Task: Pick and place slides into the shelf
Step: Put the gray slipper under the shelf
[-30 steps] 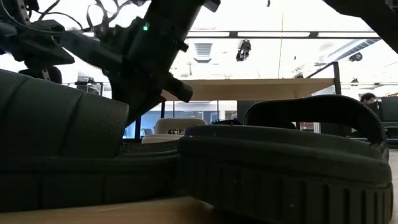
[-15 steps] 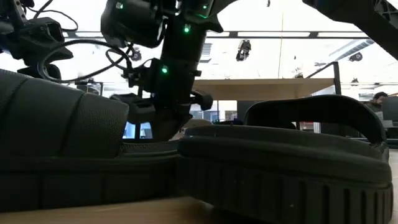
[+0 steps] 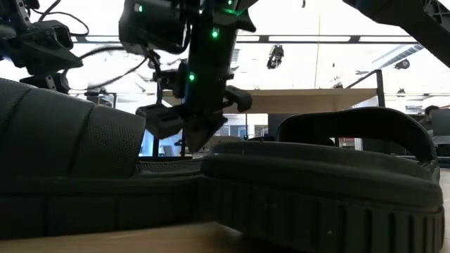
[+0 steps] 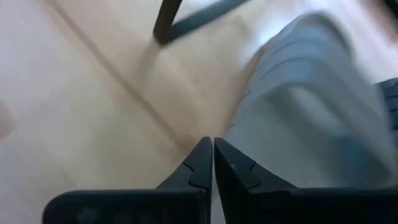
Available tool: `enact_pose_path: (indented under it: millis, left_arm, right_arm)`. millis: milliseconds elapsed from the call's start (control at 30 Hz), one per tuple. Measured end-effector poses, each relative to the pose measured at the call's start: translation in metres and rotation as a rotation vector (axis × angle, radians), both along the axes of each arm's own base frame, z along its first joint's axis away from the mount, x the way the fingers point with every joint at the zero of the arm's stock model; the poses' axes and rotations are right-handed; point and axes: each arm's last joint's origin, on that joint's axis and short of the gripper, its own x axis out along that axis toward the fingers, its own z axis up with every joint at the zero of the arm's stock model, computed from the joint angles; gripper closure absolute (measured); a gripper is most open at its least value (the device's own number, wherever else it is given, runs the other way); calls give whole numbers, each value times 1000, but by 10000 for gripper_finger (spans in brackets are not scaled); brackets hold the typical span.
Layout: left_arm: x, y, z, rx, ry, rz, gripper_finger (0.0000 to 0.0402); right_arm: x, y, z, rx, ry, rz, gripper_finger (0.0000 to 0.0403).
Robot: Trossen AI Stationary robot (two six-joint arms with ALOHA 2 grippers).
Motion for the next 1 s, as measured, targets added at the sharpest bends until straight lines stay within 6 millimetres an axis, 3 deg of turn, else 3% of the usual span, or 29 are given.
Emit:
enact_pose_path:
  millis: [300, 533, 800, 900, 1000]
  left_arm:
    - [0, 0, 0, -2, 1, 1, 402]
    - [0, 0, 0, 9, 0, 15, 402]
    - [1, 2, -1, 29, 11, 69, 402]
    - [1, 4, -1, 37, 18, 112, 402]
    - [3, 4, -2, 44, 38, 103, 402]
  right_arm:
    - [0, -9, 9, -58, -38, -52, 394]
    - [2, 14, 65, -73, -137, 72, 394]
    - [0, 53, 97, 346, -167, 319, 394]
    - [-11, 63, 110, 312, -208, 241, 394]
    - [-31, 60, 126, 238, -209, 91, 394]
